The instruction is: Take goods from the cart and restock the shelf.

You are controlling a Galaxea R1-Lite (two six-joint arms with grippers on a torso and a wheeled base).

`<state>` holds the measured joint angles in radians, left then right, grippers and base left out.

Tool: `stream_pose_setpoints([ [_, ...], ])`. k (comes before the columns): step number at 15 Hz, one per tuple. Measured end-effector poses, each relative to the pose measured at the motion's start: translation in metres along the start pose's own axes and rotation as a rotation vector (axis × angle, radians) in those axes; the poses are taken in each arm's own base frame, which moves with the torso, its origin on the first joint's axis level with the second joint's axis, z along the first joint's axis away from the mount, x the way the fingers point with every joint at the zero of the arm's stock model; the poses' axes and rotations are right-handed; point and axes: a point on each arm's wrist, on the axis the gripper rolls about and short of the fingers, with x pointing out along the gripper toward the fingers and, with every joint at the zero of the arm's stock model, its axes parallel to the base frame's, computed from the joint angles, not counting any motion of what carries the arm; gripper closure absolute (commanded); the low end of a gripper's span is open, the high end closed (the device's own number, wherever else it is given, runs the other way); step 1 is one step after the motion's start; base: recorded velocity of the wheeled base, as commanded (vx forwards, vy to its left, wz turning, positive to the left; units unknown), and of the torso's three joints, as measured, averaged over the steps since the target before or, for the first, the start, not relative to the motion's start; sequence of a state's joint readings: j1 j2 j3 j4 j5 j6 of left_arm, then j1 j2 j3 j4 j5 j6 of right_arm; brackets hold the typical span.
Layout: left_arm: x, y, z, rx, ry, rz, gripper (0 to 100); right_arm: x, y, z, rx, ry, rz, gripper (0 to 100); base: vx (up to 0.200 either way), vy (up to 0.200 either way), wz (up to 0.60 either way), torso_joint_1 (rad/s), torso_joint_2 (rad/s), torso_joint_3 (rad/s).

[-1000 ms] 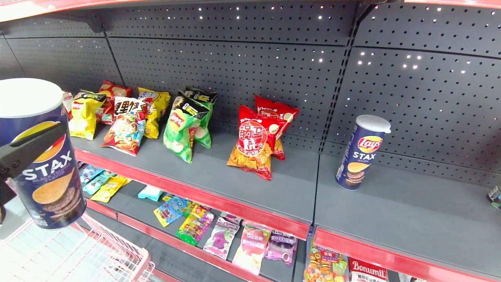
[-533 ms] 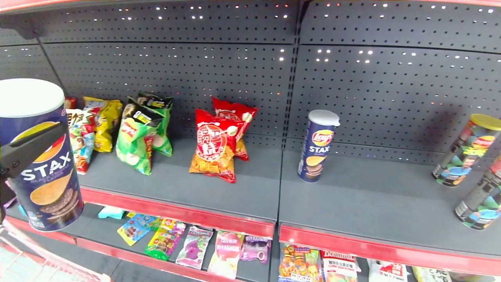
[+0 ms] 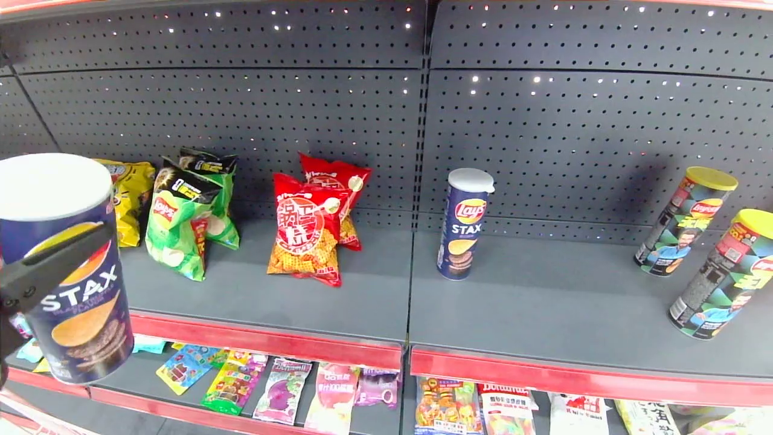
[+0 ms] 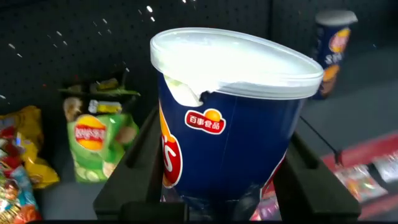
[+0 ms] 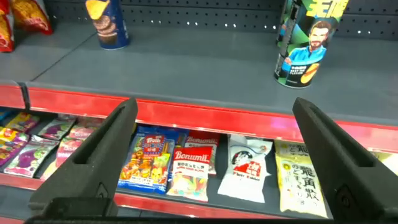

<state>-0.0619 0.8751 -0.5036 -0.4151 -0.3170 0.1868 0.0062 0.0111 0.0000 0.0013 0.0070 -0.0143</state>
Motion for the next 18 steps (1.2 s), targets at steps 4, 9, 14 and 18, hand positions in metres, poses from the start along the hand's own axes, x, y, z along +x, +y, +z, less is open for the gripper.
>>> stream_pose_setpoints([
  [4, -0.038, -0.018, -0.024, -0.032, 0.166, -0.074, 100, -0.001, 0.000, 0.001, -0.060, -0.006, 0.003, 0, 0.000, 0.000, 0.00, 0.000, 0.00, 0.000],
  [9, -0.066, -0.024, -0.031, -0.022, 0.144, 0.147, 100, -0.007, 0.001, 0.031, -0.030, -0.088, 0.039, 0, 0.000, 0.000, 0.00, 0.000, 0.00, 0.000],
  [14, -0.073, -0.026, -0.028, 0.040, 0.050, 0.141, 100, 0.036, 0.002, 0.132, -0.026, -0.008, 0.216, 0, 0.000, 0.000, 0.00, 0.000, 0.00, 0.000],
  [18, -0.074, -0.024, -0.020, 0.052, 0.019, 0.196, 100, 0.129, 0.024, 0.163, -0.081, 0.124, 0.371, 0, 0.000, 0.000, 0.00, 0.000, 0.00, 0.000],
])
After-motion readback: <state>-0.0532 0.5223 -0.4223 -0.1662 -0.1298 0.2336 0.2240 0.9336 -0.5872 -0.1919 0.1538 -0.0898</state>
